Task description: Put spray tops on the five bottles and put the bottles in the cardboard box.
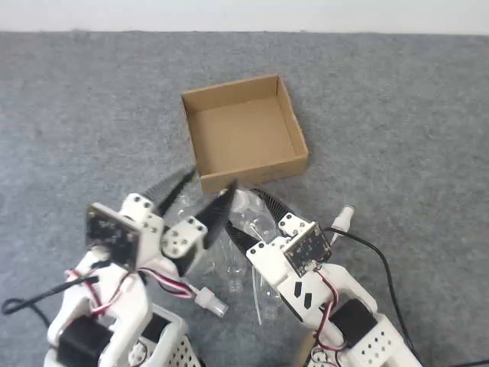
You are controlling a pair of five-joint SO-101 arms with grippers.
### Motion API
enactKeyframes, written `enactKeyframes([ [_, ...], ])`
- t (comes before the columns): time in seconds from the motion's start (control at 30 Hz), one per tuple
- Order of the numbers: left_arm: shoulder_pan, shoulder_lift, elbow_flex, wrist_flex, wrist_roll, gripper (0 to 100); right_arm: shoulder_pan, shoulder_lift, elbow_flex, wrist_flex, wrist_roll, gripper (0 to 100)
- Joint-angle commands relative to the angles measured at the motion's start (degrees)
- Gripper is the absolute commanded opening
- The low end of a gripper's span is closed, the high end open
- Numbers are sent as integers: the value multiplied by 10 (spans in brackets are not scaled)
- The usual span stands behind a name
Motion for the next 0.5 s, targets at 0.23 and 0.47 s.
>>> enactKeyframes([
  [0.23,-136,-3,-47,-1,-5,196,35,-4,11,-1,-2,6],
  [0.47,-251,-3,-1,-3,-2,195,35,-4,11,0,-2,6],
])
